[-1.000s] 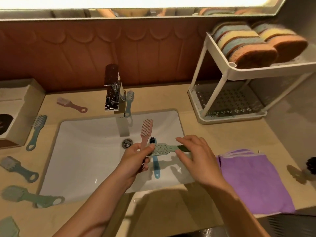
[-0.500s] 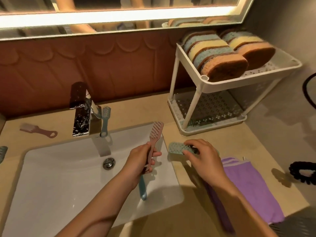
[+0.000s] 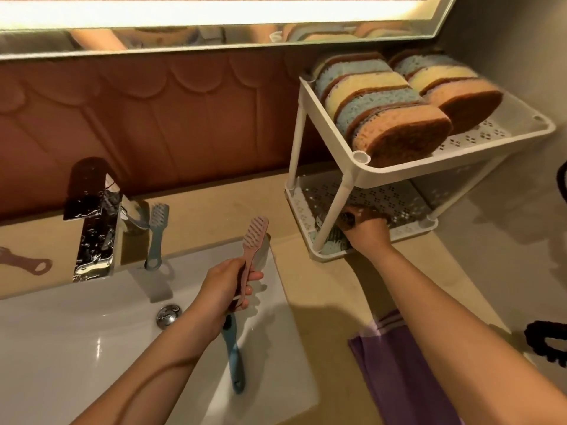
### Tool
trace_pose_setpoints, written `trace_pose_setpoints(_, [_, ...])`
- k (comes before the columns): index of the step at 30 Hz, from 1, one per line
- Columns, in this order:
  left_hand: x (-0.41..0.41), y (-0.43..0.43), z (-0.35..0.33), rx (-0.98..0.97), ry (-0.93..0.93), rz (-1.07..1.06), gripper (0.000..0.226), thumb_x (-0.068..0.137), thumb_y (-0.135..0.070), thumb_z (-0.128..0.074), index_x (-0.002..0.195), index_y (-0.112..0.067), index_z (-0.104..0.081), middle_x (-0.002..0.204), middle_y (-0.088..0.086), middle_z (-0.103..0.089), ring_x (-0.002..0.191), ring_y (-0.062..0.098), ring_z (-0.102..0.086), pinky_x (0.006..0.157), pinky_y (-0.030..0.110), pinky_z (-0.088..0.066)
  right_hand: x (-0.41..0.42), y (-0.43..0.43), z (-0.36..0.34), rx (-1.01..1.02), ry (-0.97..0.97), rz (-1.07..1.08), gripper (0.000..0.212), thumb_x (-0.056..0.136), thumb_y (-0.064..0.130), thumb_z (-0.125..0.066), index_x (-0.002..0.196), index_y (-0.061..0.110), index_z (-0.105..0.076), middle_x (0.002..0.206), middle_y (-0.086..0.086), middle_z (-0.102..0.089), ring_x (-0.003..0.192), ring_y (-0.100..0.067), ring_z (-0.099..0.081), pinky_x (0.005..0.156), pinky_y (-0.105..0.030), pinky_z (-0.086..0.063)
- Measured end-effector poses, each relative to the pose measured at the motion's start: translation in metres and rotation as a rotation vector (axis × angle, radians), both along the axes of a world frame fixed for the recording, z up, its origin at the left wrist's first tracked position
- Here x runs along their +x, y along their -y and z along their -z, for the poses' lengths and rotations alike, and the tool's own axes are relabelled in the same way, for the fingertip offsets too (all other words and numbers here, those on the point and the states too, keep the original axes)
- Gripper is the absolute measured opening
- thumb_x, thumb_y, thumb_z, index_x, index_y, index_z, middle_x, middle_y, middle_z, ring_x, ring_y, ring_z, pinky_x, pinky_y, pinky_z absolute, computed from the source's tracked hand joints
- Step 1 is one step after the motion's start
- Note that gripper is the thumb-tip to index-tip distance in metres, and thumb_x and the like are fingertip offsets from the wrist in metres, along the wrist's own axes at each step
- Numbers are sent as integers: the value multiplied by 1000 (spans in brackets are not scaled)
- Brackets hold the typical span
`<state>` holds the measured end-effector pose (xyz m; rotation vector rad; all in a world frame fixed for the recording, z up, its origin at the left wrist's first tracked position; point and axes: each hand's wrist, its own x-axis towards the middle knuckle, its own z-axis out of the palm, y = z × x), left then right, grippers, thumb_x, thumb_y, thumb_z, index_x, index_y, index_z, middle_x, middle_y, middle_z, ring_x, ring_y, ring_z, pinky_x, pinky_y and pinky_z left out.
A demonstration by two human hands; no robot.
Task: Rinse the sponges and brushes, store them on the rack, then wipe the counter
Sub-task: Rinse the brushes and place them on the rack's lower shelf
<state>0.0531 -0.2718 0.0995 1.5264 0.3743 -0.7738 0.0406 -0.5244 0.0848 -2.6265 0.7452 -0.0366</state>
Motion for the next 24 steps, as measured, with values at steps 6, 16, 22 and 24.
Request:
trace_pose_setpoints(6, [2,-6,7,-15,-6,7,25,99,-21,-37,90,-13,-59,84,10,-65,51,14,-42,44,22,-32,40,-4,6,126,-75,-40,23,92,18,-52,73,28,-44,97,-11,-53,112,-36,-53,98,-45,-42])
trace_pose_setpoints(16, [3,-8,10,-23,-31,7,24,99,-22,-36,101,-13,-58,80,10,-68,47,13,-43,40,19,-34,34,-1,13,157,-148,-58,22,96,17,-46,110,8,-61,129,-21,-53,120,-34,-48,97,-36,-36])
trace_pose_setpoints(22, [-4,-5,3,-58,-64,4,25,99,-22,-38,93,-10,-59,76,9,-67,42,12,-43,38,19,-31,20,-3,9,133,-100,-85,33,97,14,-44,126,7,-56,134,-16,-53,124,-32,-46,101,-34,-33])
trace_pose_setpoints(24, [-8,-5,-2,-69,-67,-1,25,99,-21,-38,93,-8,-59,76,10,-66,42,12,-44,37,17,-31,10,-5,8,164,-51,-96,35,94,13,-49,129,12,-55,133,-13,-54,123,-31,-48,101,-35,-38])
